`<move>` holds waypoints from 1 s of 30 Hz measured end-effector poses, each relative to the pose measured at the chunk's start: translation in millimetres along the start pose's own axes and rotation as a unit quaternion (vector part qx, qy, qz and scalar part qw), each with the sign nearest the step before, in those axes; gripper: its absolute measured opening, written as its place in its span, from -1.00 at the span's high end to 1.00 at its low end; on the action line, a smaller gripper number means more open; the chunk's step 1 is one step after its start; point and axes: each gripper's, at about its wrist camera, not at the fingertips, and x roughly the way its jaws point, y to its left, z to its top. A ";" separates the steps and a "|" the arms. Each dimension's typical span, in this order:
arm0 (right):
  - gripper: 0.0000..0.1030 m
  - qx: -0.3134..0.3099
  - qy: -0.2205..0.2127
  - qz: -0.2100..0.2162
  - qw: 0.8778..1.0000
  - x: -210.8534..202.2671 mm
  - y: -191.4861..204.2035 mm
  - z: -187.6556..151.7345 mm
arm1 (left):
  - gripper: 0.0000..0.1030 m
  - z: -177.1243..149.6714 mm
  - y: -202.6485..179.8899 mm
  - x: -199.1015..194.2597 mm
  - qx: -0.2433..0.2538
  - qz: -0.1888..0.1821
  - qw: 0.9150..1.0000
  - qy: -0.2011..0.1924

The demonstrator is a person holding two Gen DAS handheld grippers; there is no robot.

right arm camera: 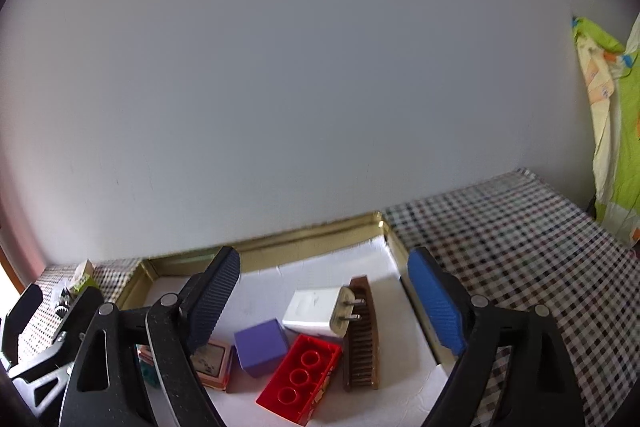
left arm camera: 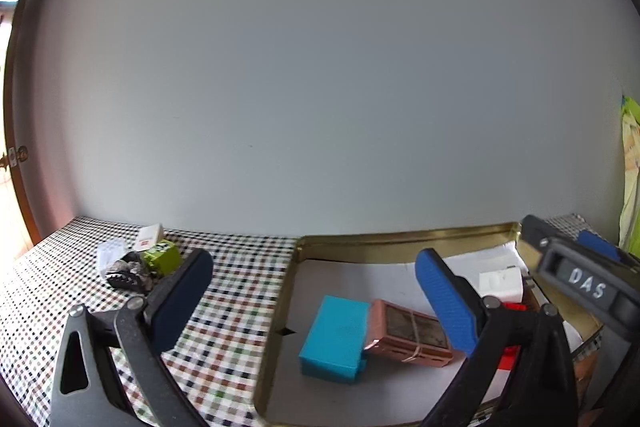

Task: Organize rigid objects
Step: 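Withdraw both open tools from the tin toward the remaining table items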

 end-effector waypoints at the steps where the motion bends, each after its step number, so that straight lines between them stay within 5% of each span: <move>1: -0.70 -0.002 -0.012 -0.003 1.000 -2.4 -1.6 0.5 | -1.00 -0.6 3.6 -2.6 -0.002 0.001 1.000 -0.003; 9: -0.71 -0.053 -0.114 -0.042 0.991 -41.9 19.0 -6.9 | -0.99 -4.1 27.7 -18.6 -0.001 0.052 0.998 -0.028; 19: -0.70 -0.114 -0.127 -0.060 0.984 -48.2 47.1 -20.8 | -0.99 -15.4 45.0 -9.9 0.023 0.068 0.997 0.013; 30: -0.70 -0.099 -0.127 -0.089 0.983 -56.8 51.4 -27.2 | -0.99 -20.7 74.4 -5.1 0.010 0.062 0.997 0.035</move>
